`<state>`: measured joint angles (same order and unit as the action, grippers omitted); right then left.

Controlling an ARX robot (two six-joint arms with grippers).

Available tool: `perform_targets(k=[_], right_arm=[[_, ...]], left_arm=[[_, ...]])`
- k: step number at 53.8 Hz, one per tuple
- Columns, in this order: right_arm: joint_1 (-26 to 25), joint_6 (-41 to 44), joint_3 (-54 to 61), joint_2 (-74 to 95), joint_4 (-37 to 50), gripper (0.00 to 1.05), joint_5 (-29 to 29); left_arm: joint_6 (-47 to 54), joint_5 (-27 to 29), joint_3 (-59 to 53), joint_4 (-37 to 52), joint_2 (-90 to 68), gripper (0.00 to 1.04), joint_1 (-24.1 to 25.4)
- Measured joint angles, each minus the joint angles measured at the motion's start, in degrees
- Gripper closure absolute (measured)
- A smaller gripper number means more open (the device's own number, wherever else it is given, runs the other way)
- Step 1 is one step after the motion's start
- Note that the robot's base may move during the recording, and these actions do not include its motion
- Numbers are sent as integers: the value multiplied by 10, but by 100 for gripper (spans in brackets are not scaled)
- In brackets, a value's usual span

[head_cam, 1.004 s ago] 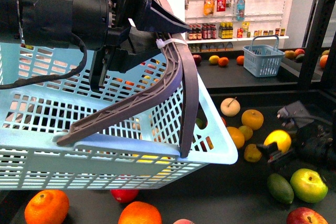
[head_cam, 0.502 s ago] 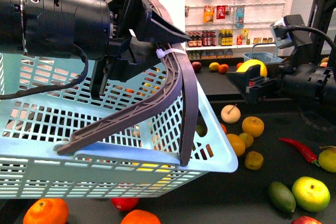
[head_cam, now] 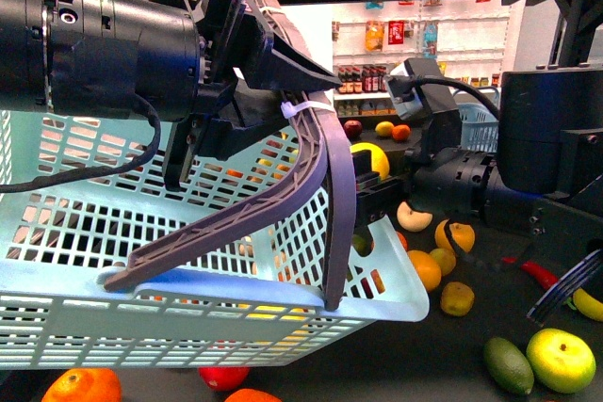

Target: Pick lemon from shelf

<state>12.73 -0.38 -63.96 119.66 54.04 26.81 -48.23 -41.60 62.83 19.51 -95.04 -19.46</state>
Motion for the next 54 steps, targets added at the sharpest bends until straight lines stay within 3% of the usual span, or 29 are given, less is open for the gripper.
perform_targets(k=[5, 11, 20, 34, 50, 54], right_arm=[[10, 4, 0, 3, -12, 22, -3], [13, 0, 2, 6, -8, 1, -5], [-13, -40, 2, -5, -10, 2, -31], [-123, -13, 110, -189, -83, 2, -181], [-218, 2, 340, -459, -115, 2, -218], [-231, 2, 381, -532, -148, 9, -188]], left_arm=[[0, 0, 0, 0, 0, 93, 0], [0, 0, 0, 0, 0, 93, 0], [-1, -1, 0, 0, 0, 93, 0], [-1, 0, 0, 0, 0, 93, 0], [-1, 0, 0, 0, 0, 93, 0], [0, 0, 0, 0, 0, 93, 0]])
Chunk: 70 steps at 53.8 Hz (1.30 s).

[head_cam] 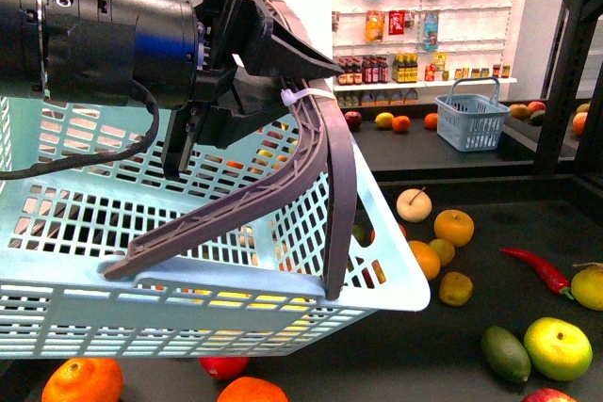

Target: Pick lemon from shelf

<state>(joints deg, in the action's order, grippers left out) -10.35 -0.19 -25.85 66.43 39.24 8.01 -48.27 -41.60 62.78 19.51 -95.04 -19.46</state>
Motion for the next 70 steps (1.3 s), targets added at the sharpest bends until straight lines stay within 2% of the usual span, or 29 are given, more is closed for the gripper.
perform_targets(k=[5, 14, 19, 22, 30, 55, 63, 70], right_arm=[[5, 0, 54, -79, -23, 22, 12], [47, 0, 145, -192, -38, 53, -23], [58, 0, 163, -218, -44, 67, -38], [81, 0, 173, -233, -50, 76, -72], [101, 0, 196, -273, -69, 99, -76], [101, 0, 238, -395, -150, 98, -78], [101, 0, 250, -415, -144, 98, -79], [101, 0, 250, -461, -188, 98, -80]], left_arm=[[0, 0, 0, 0, 0, 93, 0], [0, 0, 0, 0, 0, 93, 0], [0, 0, 0, 0, 0, 93, 0], [0, 0, 0, 0, 0, 93, 0], [0, 0, 0, 0, 0, 93, 0], [0, 0, 0, 0, 0, 93, 0], [0, -1, 0, 0, 0, 93, 0], [0, 0, 0, 0, 0, 93, 0]])
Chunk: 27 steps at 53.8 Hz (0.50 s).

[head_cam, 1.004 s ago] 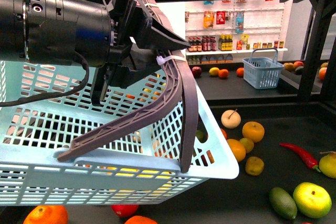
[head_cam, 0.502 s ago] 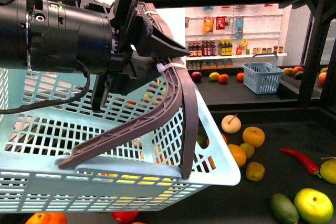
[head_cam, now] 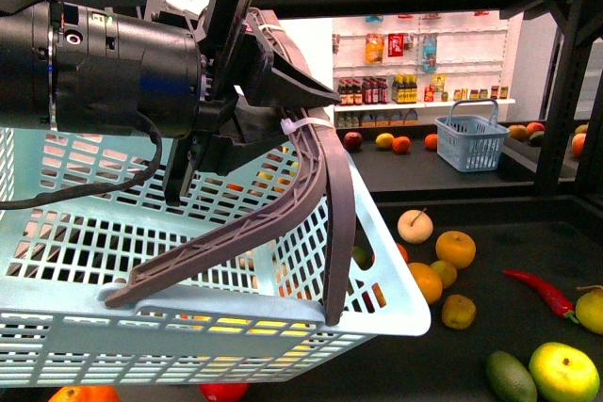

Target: Pick lemon from shelf

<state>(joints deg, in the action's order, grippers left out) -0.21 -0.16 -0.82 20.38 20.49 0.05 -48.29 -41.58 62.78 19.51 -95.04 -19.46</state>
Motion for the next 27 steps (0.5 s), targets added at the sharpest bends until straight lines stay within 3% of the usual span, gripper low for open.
perform_targets(k=[27], right_arm=[[0, 0, 0, -98, -99, 98, 0]], left_arm=[[0, 0, 0, 0, 0, 93, 0]])
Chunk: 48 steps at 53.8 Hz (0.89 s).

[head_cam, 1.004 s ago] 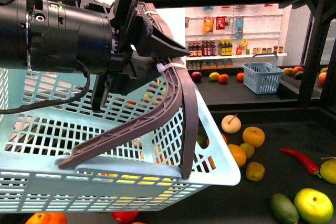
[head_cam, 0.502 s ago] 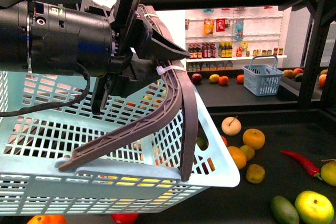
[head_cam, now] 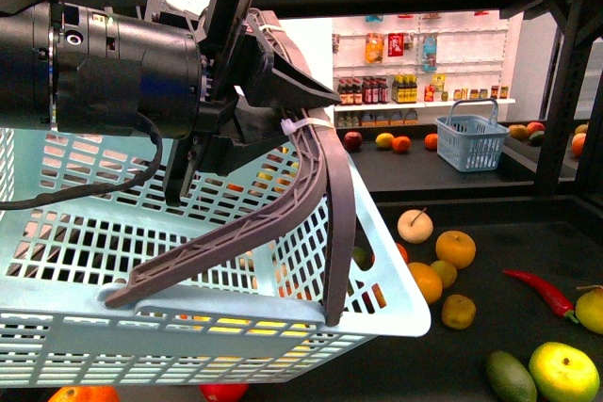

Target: Pick lemon from shelf

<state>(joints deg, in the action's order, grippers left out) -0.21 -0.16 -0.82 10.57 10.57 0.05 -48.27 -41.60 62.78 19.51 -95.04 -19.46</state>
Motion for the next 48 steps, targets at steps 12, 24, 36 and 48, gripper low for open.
perform_targets(k=[12, 24, 36, 48], right_arm=[[0, 0, 0, -102, -103, 98, 0], [0, 0, 0, -103, -105, 98, -1], [0, 0, 0, -103, -105, 72, 0], [0, 0, 0, -103, -105, 25, 0]], left_arm=[[0, 2, 0, 0, 0, 93, 0], [0, 1, 0, 0, 0, 93, 0], [-1, 0, 0, 0, 0, 93, 0], [0, 0, 0, 0, 0, 93, 0]])
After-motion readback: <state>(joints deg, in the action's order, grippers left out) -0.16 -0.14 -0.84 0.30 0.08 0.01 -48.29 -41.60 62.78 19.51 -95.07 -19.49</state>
